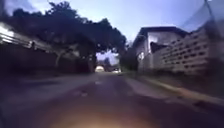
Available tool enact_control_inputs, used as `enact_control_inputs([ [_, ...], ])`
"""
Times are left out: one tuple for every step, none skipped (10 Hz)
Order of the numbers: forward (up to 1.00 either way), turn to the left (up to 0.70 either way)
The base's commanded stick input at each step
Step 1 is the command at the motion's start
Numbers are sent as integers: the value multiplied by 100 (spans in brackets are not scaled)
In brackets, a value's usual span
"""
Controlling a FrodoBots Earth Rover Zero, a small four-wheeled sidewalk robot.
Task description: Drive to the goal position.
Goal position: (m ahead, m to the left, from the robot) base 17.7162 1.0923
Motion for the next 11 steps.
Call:
enact_control_inputs([
  [70, 0],
  [70, 0],
  [70, 0],
  [70, -2],
  [70, -24],
  [70, -32],
  [70, -35],
  [70, -29],
  [70, -3],
  [70, -16],
  [70, -35],
])
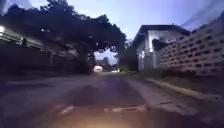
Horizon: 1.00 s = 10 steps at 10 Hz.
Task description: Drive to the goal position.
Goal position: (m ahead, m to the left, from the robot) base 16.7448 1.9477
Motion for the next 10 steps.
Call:
enact_control_inputs([
  [70, -35],
  [70, -16],
  [70, 0],
  [70, 0],
  [70, -14],
  [70, -35],
  [70, -35],
  [70, -35],
  [70, -33],
  [70, -24],
])
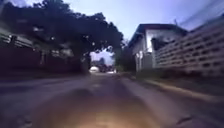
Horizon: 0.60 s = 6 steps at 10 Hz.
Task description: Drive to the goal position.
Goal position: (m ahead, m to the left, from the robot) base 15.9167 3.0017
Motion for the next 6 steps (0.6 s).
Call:
enact_control_inputs([
  [70, -3],
  [70, 0],
  [70, 0],
  [70, 0],
  [70, 0],
  [70, 0],
])
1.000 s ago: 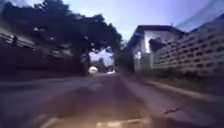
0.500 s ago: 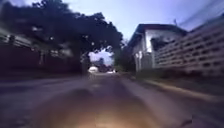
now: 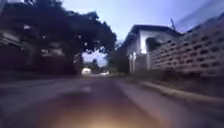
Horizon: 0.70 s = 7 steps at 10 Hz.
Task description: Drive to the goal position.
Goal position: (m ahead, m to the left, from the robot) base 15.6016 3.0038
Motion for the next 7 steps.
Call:
enact_control_inputs([
  [70, 0],
  [70, 0],
  [70, 0],
  [70, 0],
  [70, 0],
  [70, 0],
  [70, 0],
])
